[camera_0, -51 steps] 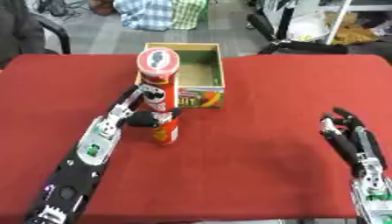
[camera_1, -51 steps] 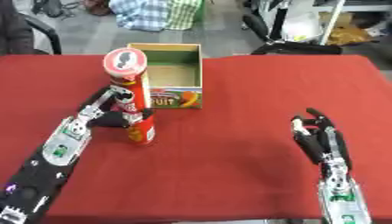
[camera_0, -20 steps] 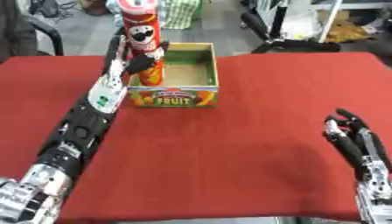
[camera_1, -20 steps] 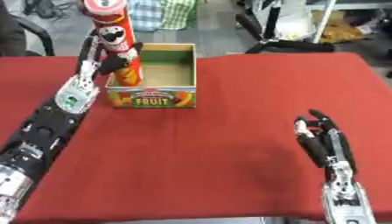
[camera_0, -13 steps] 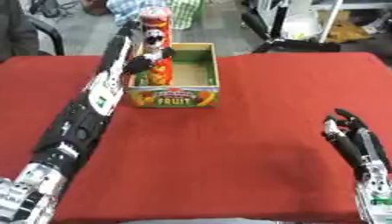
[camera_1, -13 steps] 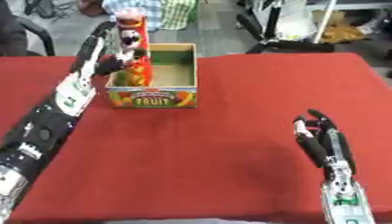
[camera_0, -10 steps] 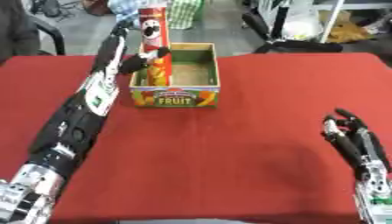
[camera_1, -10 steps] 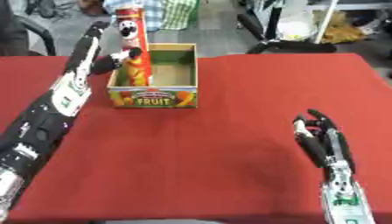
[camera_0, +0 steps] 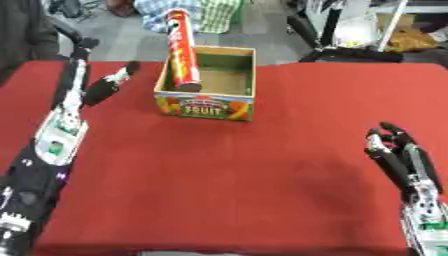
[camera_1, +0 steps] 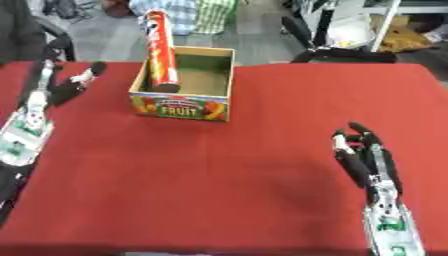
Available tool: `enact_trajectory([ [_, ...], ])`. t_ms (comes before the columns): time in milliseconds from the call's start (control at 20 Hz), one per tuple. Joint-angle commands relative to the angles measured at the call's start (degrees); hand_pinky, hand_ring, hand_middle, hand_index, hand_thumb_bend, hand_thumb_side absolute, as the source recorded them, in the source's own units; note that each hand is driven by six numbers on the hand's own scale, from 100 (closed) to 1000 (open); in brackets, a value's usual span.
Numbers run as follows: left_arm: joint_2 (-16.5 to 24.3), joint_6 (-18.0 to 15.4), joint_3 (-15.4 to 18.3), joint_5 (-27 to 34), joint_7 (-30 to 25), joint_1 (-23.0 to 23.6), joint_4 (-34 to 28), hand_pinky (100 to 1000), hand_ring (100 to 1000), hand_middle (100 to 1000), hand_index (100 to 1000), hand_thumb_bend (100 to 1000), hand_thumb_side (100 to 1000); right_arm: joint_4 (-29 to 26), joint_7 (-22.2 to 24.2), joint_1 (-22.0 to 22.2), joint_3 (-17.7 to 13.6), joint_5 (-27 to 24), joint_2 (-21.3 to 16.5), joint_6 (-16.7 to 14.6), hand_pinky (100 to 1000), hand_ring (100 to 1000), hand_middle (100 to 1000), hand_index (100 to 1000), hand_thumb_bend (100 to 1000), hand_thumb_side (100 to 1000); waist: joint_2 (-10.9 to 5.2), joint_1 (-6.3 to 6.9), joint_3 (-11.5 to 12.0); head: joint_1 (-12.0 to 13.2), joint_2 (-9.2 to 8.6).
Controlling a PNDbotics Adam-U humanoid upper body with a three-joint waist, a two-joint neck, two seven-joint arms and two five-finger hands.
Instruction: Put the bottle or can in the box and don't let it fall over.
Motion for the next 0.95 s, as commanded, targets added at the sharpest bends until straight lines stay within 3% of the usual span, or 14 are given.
enact_trajectory([
  [50, -0.2, -1.6, 3.4, 5.7, -1.3, 4.4, -9.9, 867, 1000, 959, 933, 660, 763, -1.1, -0.4, -0.5, -0.5, -0.2, -1.2, 0.0, 678, 609, 634, 887, 100, 550, -0.36, 0.71, 0.4, -0.7, 0.30],
  [200, -2.8, -1.9, 5.6, 6.8, -1.0, 9.1, -14.1, 865, 1000, 957, 929, 641, 761, -1.0, -0.4, -0.5, -0.6, -0.2, -1.2, 0.1, 678, 609, 634, 887, 100, 549, -0.48, 0.55, 0.7, -0.9, 0.30],
  [250, -3.7, -1.9, 6.0, 6.9, -1.2, 10.1, -14.7, 861, 1000, 952, 918, 592, 749, -1.0, -0.3, -0.5, -0.6, -0.2, -1.2, 0.0, 678, 609, 634, 887, 100, 527, -0.54, 0.52, 0.8, -1.0, 0.30],
  [350, -5.5, -1.8, 6.7, 7.3, -1.7, 11.5, -15.1, 857, 1000, 946, 905, 610, 767, -1.0, -0.3, -0.4, -0.6, -0.1, -1.2, 0.0, 677, 609, 634, 887, 100, 544, -0.71, 0.49, 1.0, -1.1, 0.30],
  [600, -9.0, -1.8, 7.6, 7.6, -2.9, 12.1, -14.5, 857, 1000, 945, 904, 602, 767, -1.0, -0.3, -0.4, -0.7, -0.1, -1.1, 0.0, 677, 609, 633, 887, 100, 544, -0.86, 0.49, 1.1, -1.4, 0.30],
  [950, -9.8, -2.1, 7.4, 7.9, -3.6, 12.3, -14.3, 867, 1000, 941, 901, 590, 762, -1.1, -0.5, -0.4, -0.9, -0.1, -1.1, 0.1, 677, 609, 633, 886, 100, 548, -0.66, 0.49, 0.9, -1.9, 0.30],
])
